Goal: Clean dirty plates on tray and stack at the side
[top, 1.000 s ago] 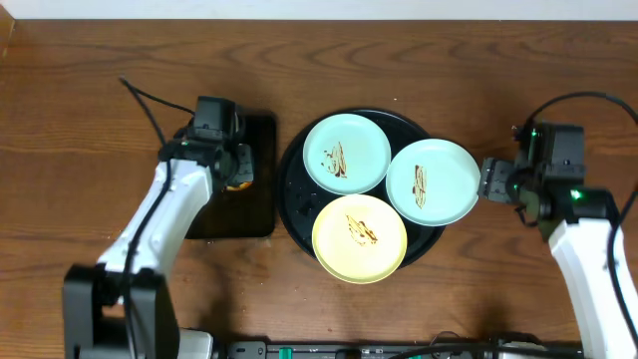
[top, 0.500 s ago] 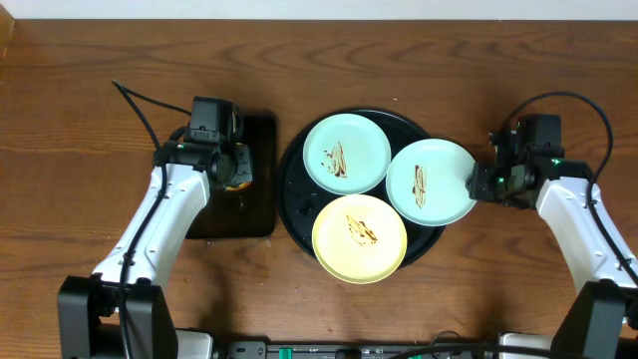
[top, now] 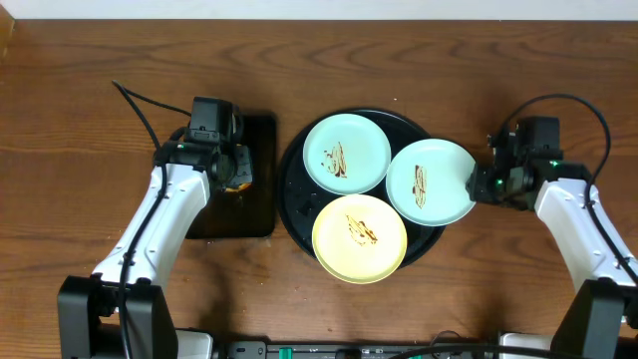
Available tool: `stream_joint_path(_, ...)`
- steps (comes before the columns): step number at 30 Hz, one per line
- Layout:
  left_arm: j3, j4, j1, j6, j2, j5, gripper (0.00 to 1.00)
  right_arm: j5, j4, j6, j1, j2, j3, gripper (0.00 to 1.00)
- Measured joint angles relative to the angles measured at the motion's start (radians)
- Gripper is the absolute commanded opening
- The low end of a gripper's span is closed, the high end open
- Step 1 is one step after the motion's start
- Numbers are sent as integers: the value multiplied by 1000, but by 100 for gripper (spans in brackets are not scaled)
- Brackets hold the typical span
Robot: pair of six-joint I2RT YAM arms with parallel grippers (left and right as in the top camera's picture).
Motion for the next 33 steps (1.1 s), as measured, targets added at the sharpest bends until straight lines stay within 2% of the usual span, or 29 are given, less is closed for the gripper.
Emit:
stream_joint_path(6, 0, 0, 0, 0, 0, 0, 8, 0, 29, 0, -3, 0, -41, 36)
stream_joint_path(13, 0, 0, 0, 0, 0, 0, 8, 0, 34, -1, -4, 0, -43, 18)
stream_joint_path(19, 0, 0, 0, 0, 0, 0, 8, 32, 34, 33, -4, 0, -44, 13)
stream_joint_path(21, 0, 0, 0, 0, 0, 0, 8, 42, 34, 45, -4, 0, -44, 6)
stream_joint_path(26, 0, 0, 0, 0, 0, 0, 8, 45, 34, 51, -4, 0, -44, 1)
stream_joint_path(33, 0, 0, 0, 0, 0, 0, 8, 48, 33, 56, -4, 0, -44, 1)
